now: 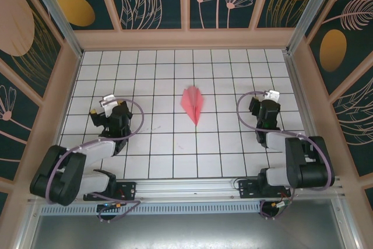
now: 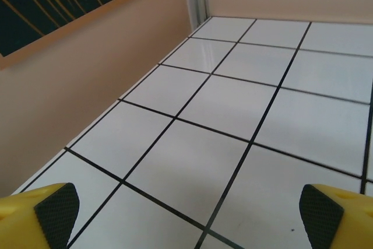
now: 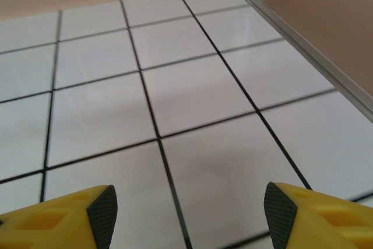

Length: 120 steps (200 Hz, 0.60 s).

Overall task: Fold a paper plane with a square sheet of paper (pick it up from the middle)
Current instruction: Reset both arms

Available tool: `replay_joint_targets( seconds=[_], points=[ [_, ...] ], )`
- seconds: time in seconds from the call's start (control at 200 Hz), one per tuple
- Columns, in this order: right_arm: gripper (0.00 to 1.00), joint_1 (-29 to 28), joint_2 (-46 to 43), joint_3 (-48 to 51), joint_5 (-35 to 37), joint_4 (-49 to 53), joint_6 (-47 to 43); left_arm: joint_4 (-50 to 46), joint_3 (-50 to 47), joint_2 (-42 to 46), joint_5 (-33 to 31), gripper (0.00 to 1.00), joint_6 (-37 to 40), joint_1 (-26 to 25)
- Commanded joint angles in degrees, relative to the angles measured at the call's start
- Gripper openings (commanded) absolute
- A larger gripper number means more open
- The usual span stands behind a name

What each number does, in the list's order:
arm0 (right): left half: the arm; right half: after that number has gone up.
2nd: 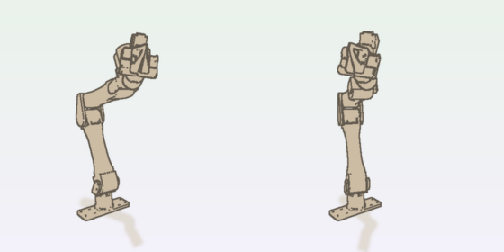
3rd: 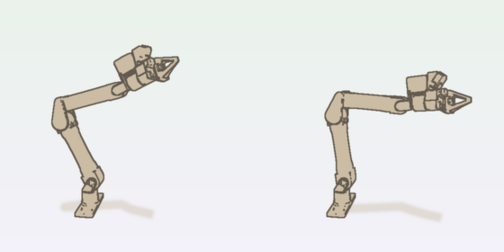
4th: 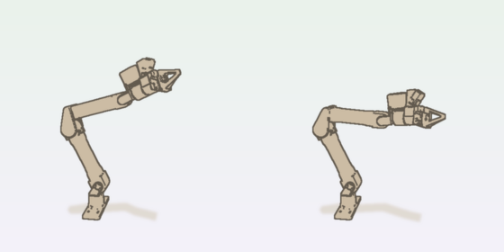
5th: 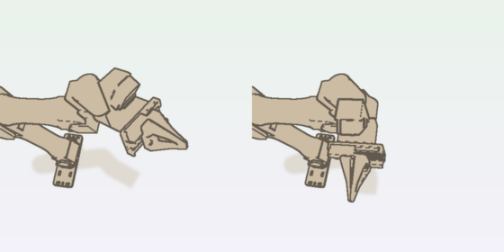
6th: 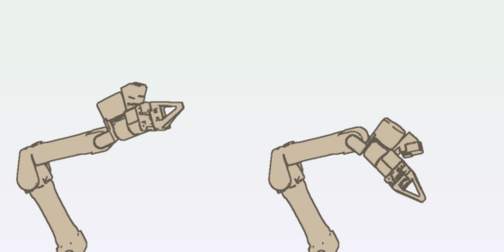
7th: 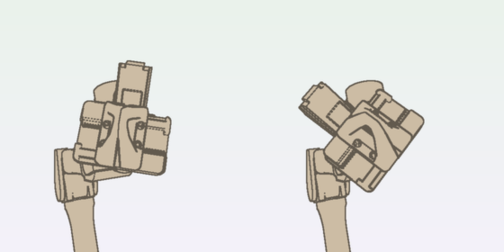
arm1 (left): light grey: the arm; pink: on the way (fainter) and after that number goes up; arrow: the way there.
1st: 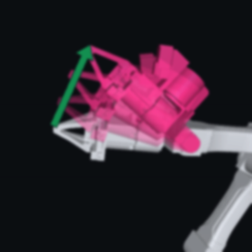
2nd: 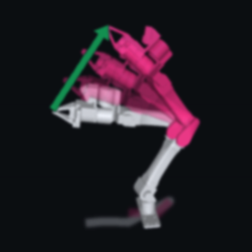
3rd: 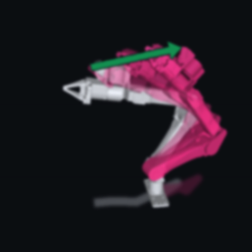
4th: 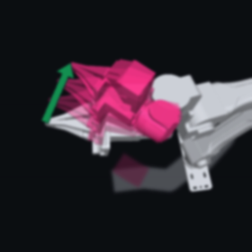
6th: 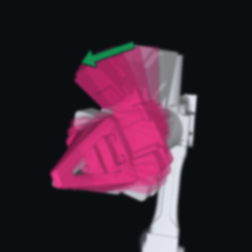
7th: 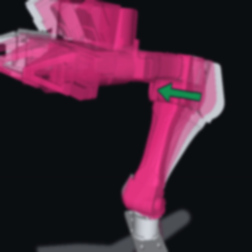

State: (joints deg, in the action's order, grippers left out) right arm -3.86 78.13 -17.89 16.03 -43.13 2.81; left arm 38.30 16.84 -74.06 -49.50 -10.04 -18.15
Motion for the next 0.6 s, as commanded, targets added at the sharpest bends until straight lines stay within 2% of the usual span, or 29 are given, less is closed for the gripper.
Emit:
replay_joint_targets(
  seconds=[0.0, 0.065, 0.165, 0.255, 0.315, 0.365, 0.39, 0.44, 0.475, 0.485, 0.5, 0.51, 0.535, 0.595],
  points=[
    [0.7, 0.7, 2.3, 1.8, -5.6, -15.7, -4.7, 23.3, -3.3, -2.5, 3.9, 0.99, 7.9, 1.8],
    [0.71, 1.4, 3.6, 4.1, -10.4, -22.7, -5.1, 34.3, -7.1, -3.7, 10.4, 0.99, 8.4, 4.2],
    [0.72, 2.4, 5.7, 5.6, -13.9, -26.4, -5.1, 34.9, -6.5, -5.1, 15.5, 0.99, 8.4, 7.4],
    [0.71, 3.7, 7.5, 7.0, -18.2, -30.5, -5.3, 48.7, -9.7, -11.7, 21.4, 0.99, 7.9, 10.6],
    [0.72, 4.0, 10.8, 7.8, -18.1, -35.8, -5.0, 39.8, -7.9, -9.1, 24.4, 0.99, 6.2, 11.5],
    [0.73, 4.3, 9.7, 5.2, -16.5, -29.0, -3.7, 38.7, -6.5, -10.5, 27.3, 0.99, 4.7, 13.9],
    [0.73, 5.0, 10.3, 5.0, -17.2, -29.5, -3.0, 35.5, -5.0, -11.5, 29.1, 0.99, 4.3, 14.4],
    [0.74, 5.9, 10.0, 4.4, -17.3, -27.5, -2.0, 42.9, -5.3, -15.1, 30.1, 0.99, 4.2, 15.4],
    [0.75, 5.8, 10.2, 4.6, -17.0, -28.5, -2.0, 34.9, -4.3, -12.5, 30.7, 0.99, 3.0, 16.1],
    [0.78, 5.8, 10.1, 4.6, -17.0, -28.3, -2.0, 34.2, -3.9, -12.4, 30.7, 0.99, 2.8, 16.1],
    [0.93, 5.7, 10.1, 4.4, -17.0, -28.0, -2.0, 35.9, -4.0, -13.0, 30.6, 0.99, 3.0, 16.1],
    [0.98, 5.8, 10.2, 4.5, -17.0, -28.0, -2.0, 37.8, -4.3, -13.5, 30.5, 0.99, 3.2, 16.1],
    [0.99, 5.8, 10.1, 4.5, -17.0, -28.3, -2.0, 40.4, -4.9, -14.4, 30.4, 0.99, 3.3, 16.1],
    [0.99, 5.8, 10.2, 4.5, -17.0, -28.2, -2.0, 37.0, -4.8, -12.8, 30.4, 0.99, 3.3, 16.1]
  ],
)
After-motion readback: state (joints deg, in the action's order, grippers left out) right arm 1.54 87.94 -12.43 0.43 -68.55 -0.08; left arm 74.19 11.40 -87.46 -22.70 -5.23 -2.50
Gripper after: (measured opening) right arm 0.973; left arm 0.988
